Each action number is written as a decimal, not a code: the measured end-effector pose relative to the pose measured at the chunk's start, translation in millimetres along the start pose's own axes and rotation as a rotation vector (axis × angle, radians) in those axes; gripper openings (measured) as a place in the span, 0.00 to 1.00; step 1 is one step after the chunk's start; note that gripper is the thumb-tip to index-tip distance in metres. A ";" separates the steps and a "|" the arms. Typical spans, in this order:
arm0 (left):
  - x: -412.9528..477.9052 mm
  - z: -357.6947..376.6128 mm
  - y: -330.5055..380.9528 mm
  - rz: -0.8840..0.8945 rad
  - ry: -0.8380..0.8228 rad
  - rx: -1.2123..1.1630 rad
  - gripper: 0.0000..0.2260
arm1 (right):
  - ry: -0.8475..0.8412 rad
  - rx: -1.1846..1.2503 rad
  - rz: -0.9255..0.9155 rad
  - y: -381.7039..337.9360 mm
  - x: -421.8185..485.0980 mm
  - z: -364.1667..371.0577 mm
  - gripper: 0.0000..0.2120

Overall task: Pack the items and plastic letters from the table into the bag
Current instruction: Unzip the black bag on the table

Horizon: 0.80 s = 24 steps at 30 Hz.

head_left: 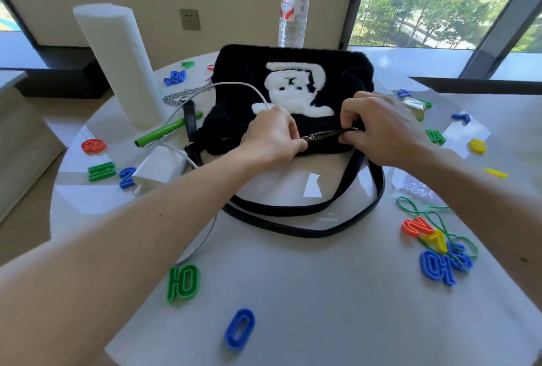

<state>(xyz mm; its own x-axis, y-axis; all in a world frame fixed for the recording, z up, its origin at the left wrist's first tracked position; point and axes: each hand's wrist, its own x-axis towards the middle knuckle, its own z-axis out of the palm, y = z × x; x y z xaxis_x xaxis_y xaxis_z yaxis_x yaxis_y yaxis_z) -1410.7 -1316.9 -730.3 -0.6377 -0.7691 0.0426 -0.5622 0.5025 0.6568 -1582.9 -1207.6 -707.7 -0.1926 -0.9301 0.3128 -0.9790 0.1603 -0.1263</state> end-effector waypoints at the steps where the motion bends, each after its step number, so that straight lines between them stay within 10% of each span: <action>1: -2.8 -4.5 -0.8 0.003 0.022 0.038 0.09 | 0.005 0.002 0.015 -0.2 -1.2 -0.5 0.12; 12: -18.1 -76.4 -28.8 -0.024 0.141 0.600 0.10 | 0.044 0.003 0.188 0.7 7.3 -14.9 0.13; 24: -33.2 -87.4 -39.2 -0.088 0.049 0.645 0.10 | -0.010 0.021 0.282 -9.1 3.1 -14.0 0.12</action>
<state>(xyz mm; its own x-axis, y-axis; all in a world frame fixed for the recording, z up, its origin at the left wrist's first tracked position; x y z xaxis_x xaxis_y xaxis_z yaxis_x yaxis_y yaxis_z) -1321.5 -1345.6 -691.7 -0.5588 -0.8276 0.0532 -0.8241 0.5613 0.0765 -1575.6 -1207.3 -692.4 -0.4564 -0.8529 0.2534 -0.8852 0.4064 -0.2264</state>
